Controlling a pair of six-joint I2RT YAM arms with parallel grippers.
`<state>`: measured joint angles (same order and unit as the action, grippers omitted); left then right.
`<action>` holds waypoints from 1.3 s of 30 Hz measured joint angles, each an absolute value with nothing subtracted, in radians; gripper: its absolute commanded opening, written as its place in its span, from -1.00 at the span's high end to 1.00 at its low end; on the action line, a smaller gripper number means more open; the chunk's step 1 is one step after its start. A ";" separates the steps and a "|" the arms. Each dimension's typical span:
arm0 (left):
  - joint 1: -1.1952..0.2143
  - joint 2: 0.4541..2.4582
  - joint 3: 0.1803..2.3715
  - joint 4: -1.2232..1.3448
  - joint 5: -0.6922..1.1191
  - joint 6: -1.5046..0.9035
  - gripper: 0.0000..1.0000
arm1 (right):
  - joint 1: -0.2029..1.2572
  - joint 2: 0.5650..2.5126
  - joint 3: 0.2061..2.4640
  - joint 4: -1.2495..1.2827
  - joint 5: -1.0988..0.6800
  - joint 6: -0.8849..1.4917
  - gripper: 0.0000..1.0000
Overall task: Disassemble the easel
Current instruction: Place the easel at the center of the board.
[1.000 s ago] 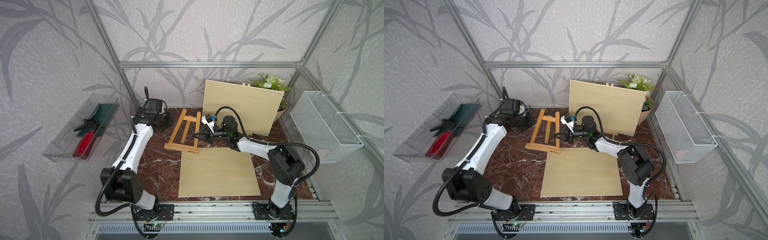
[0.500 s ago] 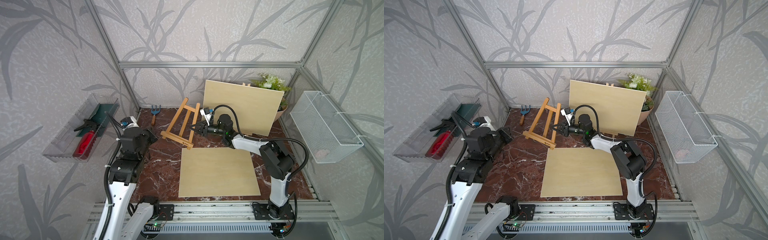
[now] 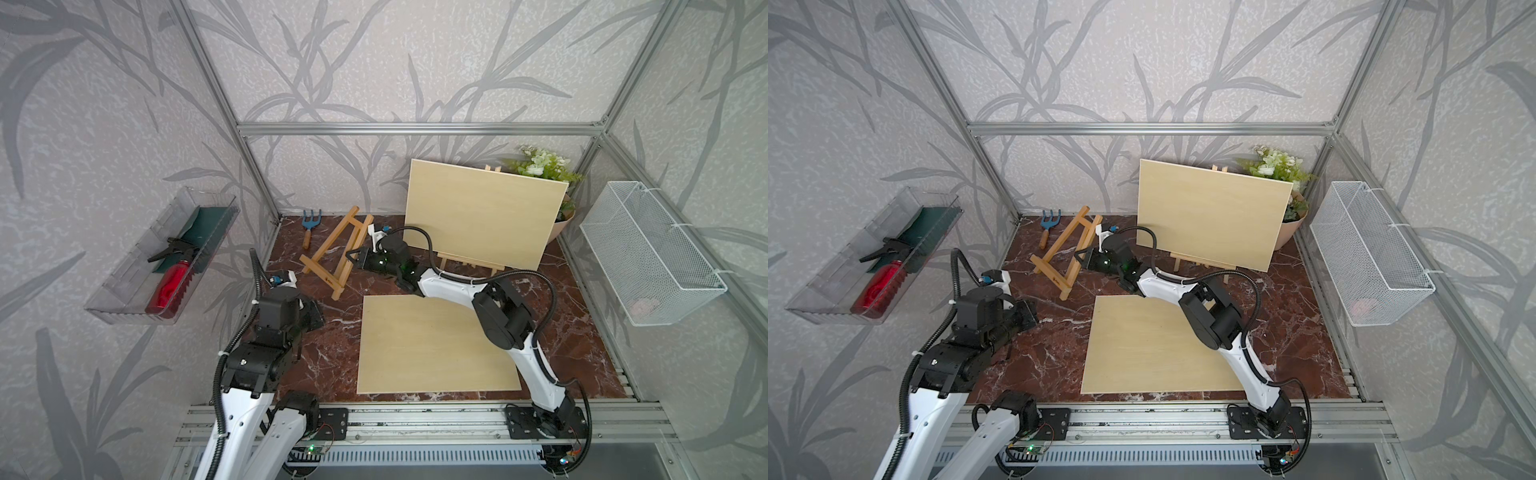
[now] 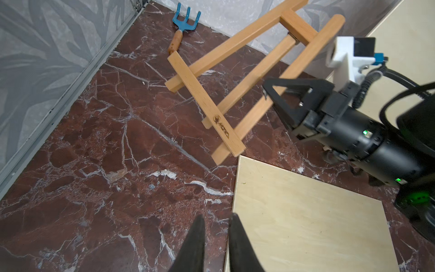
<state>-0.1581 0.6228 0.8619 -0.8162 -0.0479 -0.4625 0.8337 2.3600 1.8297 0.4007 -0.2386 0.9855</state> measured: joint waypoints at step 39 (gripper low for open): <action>-0.250 0.570 0.861 -0.815 -0.013 -0.445 0.61 | 0.823 2.902 2.319 0.594 0.264 1.313 0.66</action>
<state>-0.2497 0.5705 0.8608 -0.8154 -0.0132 -0.4450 0.8230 2.9025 2.3192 0.5938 0.2638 1.3128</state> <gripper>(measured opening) 0.197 0.168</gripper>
